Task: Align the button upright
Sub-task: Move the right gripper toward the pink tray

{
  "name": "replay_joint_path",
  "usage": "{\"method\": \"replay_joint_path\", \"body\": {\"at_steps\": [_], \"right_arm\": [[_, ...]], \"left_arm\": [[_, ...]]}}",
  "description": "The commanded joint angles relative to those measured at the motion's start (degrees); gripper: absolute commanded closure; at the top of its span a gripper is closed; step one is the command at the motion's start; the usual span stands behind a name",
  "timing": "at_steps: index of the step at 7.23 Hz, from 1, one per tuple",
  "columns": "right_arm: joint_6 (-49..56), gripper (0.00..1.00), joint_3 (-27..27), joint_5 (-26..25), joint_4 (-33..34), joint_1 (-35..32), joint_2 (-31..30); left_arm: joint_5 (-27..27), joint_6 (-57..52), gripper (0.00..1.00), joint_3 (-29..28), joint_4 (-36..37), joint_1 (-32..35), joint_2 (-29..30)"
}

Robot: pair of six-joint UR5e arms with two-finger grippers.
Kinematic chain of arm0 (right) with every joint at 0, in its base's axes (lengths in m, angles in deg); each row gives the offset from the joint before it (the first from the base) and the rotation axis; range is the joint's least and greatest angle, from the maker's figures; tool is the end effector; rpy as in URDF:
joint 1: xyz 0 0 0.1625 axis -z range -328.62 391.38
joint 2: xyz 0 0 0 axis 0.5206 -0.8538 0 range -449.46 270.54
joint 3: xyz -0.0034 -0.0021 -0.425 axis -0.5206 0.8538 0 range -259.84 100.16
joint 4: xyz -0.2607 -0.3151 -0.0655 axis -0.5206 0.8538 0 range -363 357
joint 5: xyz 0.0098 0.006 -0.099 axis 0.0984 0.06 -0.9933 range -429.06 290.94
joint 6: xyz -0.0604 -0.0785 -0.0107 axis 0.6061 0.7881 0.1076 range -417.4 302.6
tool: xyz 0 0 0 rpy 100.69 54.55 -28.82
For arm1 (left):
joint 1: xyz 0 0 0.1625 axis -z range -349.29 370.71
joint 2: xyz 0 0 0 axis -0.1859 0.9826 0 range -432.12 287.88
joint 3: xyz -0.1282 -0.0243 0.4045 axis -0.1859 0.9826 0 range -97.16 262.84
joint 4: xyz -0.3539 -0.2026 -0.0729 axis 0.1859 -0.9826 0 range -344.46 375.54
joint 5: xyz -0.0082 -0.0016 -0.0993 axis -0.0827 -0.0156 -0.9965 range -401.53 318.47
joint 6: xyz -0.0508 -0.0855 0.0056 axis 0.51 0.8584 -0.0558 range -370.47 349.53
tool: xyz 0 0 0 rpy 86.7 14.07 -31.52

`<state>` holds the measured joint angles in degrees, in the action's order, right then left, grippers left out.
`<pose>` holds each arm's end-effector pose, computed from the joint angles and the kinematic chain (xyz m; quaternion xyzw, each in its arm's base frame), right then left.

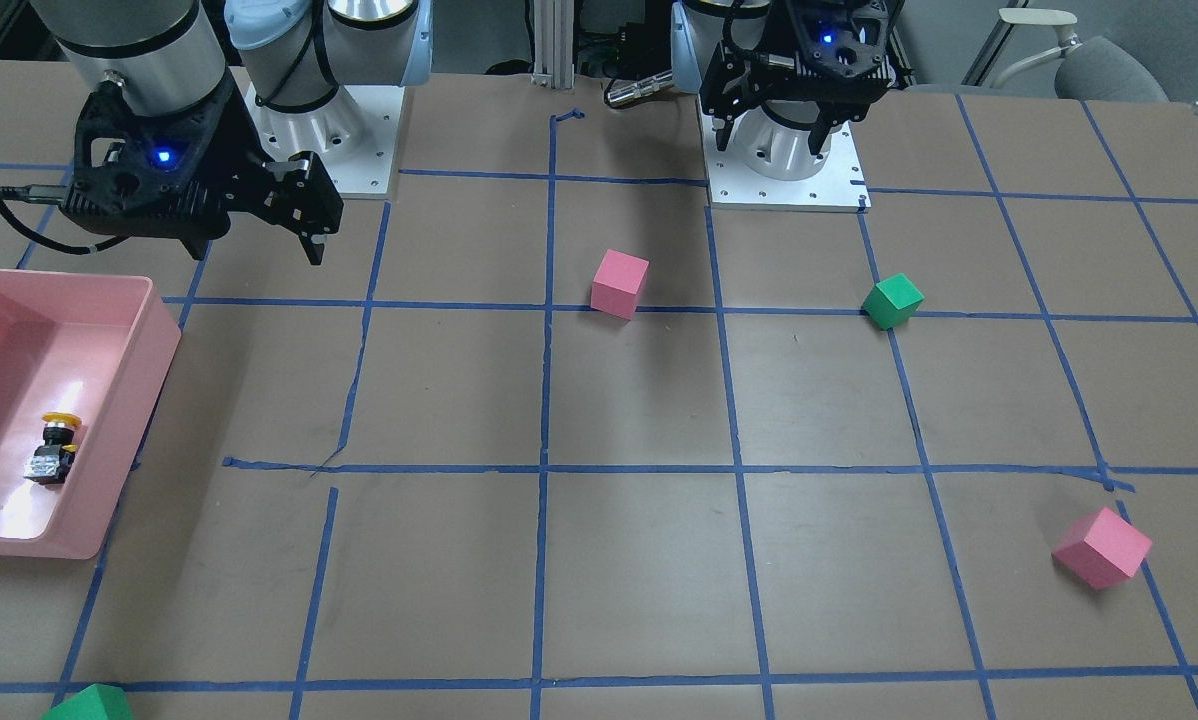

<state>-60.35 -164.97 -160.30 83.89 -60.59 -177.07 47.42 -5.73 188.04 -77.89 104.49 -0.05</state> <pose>0.1485 -0.5033 0.5035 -0.0086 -0.9999 -0.0050 0.0110 -0.1586 -0.3496 0.4847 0.0085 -0.9999 -0.0069 0.0087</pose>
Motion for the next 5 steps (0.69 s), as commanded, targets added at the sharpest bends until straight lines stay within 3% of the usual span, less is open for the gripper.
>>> {"method": "replay_joint_path", "body": {"at_steps": [1, 3, 5], "right_arm": [[1.0, 0.0, -0.21, 0.01, 0.3, 1.25, 0.43], [11.7, 0.0, -2.31, 1.14, 0.91, 10.26, 0.6], [16.88, 0.0, -5.82, 0.98, 6.34, 18.81, 1.74]], "left_arm": [[0.0, 0.0, 0.0, 0.0, 0.0, 0.0, 0.0], [0.0, 0.0, 0.0, 0.0, 0.0, 0.0, 0.0], [0.0, 0.0, 0.0, 0.0, 0.0, 0.0, 0.0]]}}
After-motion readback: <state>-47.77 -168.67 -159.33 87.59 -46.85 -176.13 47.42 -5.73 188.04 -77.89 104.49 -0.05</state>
